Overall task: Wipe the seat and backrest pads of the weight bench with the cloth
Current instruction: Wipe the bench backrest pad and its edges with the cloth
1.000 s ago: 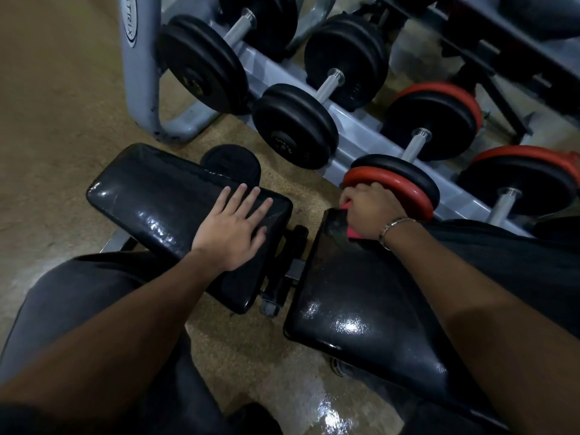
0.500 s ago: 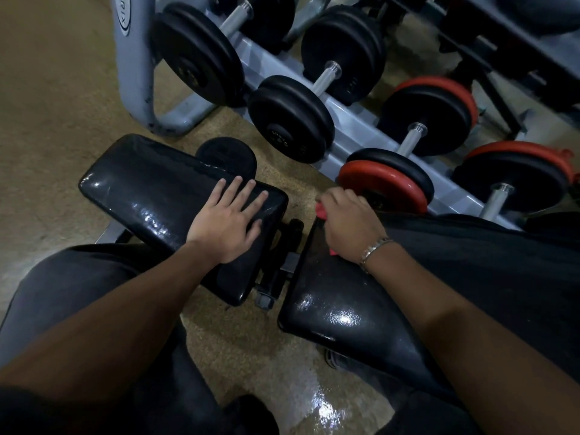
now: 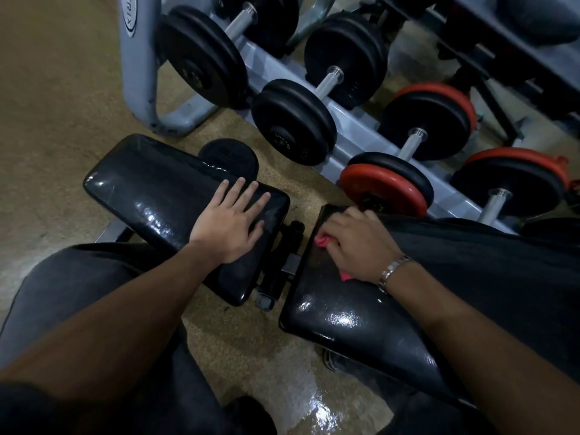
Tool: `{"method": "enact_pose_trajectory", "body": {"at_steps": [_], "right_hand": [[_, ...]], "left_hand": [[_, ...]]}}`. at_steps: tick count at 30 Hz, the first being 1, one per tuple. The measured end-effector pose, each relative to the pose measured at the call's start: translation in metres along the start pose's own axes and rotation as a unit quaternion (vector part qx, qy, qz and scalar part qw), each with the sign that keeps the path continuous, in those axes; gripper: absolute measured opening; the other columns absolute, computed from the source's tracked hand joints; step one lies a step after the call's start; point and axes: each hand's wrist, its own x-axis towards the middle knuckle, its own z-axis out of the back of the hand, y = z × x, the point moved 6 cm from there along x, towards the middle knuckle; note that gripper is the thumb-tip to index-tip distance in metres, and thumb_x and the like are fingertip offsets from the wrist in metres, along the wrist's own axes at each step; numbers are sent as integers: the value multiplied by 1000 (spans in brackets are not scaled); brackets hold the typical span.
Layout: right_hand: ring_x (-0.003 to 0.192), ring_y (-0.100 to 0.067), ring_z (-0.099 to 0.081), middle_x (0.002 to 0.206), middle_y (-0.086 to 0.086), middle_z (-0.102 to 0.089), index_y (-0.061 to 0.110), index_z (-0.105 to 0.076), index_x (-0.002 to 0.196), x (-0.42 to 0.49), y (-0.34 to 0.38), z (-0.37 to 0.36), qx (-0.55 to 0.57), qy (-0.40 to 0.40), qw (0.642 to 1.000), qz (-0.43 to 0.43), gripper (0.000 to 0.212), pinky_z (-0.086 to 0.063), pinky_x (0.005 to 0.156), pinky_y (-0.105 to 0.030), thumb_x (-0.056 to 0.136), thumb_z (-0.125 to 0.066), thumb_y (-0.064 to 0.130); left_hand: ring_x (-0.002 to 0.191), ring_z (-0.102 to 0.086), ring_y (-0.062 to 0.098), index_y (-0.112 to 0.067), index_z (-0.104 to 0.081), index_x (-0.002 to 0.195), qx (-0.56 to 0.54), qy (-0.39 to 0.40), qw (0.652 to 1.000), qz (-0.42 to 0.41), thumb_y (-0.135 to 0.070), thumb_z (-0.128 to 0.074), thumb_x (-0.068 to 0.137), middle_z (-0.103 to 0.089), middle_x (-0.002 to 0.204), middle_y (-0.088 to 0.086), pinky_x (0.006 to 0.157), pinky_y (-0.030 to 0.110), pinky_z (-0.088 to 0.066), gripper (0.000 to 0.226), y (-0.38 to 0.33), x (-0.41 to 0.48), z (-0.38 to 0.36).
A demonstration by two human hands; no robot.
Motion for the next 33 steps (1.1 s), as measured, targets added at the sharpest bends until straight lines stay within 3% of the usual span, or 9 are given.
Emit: {"method": "enact_pose_trajectory", "body": {"at_steps": [3,5,8,13,18,23,26,29,33], "right_hand": [[97,-24,-53,101,5,-66,25,-68,99,-3,-6,3,-47,-21,996,-68,31,-38,81,-39,88,-40,32],[98,-25,-53,103,5,-66,26,-69,103,-11,2,-1,-51,-19,997,-59,26,-39,82,-40,85,-50,25],[97,-19,-54,101,13,-66,33,-69,102,-35,6,0,-8,-14,1000,-15,29,-40,81,-37,87,-44,31],[92,-23,-53,98,7,-66,29,-69,98,-41,2,12,-56,-31,994,-88,32,-38,77,-38,84,-41,31],[92,-18,-55,101,16,-66,33,-68,100,-80,51,6,21,-13,999,28,30,-44,77,-38,87,-41,29],[91,-21,-53,99,11,-64,31,-67,97,-89,45,11,-15,-50,995,-82,28,-41,77,-40,86,-42,30],[95,-21,-55,110,13,-65,31,-68,107,-100,72,-1,-4,-55,998,-25,33,-42,78,-39,83,-45,25],[92,-18,-55,103,16,-64,34,-66,99,-108,79,-2,5,-44,998,43,22,-39,77,-37,87,-49,31],[89,-22,-52,97,10,-63,31,-67,94,-91,72,1,-17,-55,998,-24,22,-37,76,-39,89,-45,31]], "left_hand": [[158,-14,31,-26,-19,162,-3,1,1000,0,-54,-16,103,-25,168,9,127,51,-9,65,0,0,1],[157,-15,31,-25,-22,161,-6,0,1000,-2,-53,-18,103,-26,167,10,127,52,-11,65,-1,-1,1],[157,-17,32,-24,-25,161,-9,-3,1000,-3,-53,-20,103,-28,166,11,127,52,-11,65,-1,-1,3],[157,-17,32,-25,-25,161,-10,-4,1000,-3,-53,-20,102,-28,166,11,127,52,-10,65,0,-1,2],[157,-17,32,-25,-24,161,-12,-3,1000,-3,-53,-19,102,-28,167,11,127,52,-11,65,0,-2,2],[157,-16,32,-25,-23,161,-10,-4,1000,-4,-53,-19,102,-27,167,11,127,52,-10,65,0,-2,3],[157,-15,32,-25,-22,161,-10,-3,1000,-3,-53,-18,103,-27,167,11,127,52,-10,64,0,-2,2],[157,-14,31,-26,-21,161,-7,-3,1000,-3,-53,-18,103,-26,168,10,127,51,-9,64,0,-2,3],[157,-15,32,-26,-21,161,-6,-1,1000,-3,-53,-18,103,-26,167,10,127,51,-10,65,1,-1,3]]}}
